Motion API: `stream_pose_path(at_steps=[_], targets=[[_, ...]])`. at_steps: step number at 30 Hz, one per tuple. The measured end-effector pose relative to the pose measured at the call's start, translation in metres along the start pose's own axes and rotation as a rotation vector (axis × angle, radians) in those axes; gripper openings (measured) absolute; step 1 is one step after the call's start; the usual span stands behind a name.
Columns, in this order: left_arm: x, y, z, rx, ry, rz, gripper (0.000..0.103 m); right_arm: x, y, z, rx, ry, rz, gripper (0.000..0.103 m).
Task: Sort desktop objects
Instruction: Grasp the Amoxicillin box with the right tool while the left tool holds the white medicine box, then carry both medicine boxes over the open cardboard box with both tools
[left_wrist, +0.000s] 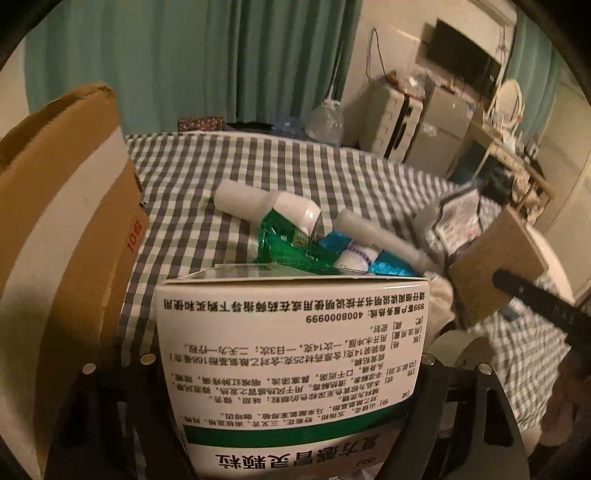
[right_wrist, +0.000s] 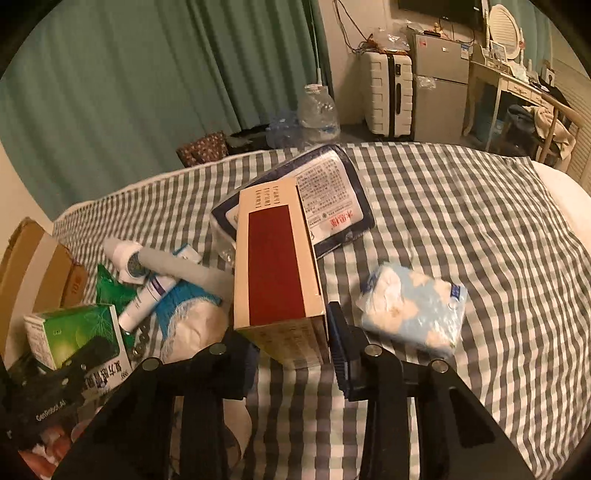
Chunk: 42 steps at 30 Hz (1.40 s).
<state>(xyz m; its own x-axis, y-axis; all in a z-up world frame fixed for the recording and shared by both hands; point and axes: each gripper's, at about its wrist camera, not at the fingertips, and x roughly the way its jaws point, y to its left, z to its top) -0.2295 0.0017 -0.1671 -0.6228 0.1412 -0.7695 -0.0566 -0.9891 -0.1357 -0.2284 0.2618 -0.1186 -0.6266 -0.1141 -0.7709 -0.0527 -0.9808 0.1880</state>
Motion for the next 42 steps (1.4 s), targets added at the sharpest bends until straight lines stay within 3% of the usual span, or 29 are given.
stream_pose_path(at_steps=[8,21,32,42], targets=[[-0.041,-0.001,0.011,-0.044,-0.046,-0.026,0.085,-0.043,-0.001,-0.003,-0.004,-0.063,0.012,0.033],[-0.15,-0.023,0.023,0.022,-0.172,-0.043,0.085,-0.154,0.034,-0.008,-0.013,-0.191,0.092,0.029],[-0.202,-0.002,0.02,-0.019,-0.236,-0.054,0.085,-0.199,0.061,-0.027,-0.054,-0.216,0.128,0.029],[-0.249,0.032,0.042,-0.02,-0.29,-0.048,0.085,-0.232,0.111,-0.019,-0.116,-0.251,0.195,0.029]])
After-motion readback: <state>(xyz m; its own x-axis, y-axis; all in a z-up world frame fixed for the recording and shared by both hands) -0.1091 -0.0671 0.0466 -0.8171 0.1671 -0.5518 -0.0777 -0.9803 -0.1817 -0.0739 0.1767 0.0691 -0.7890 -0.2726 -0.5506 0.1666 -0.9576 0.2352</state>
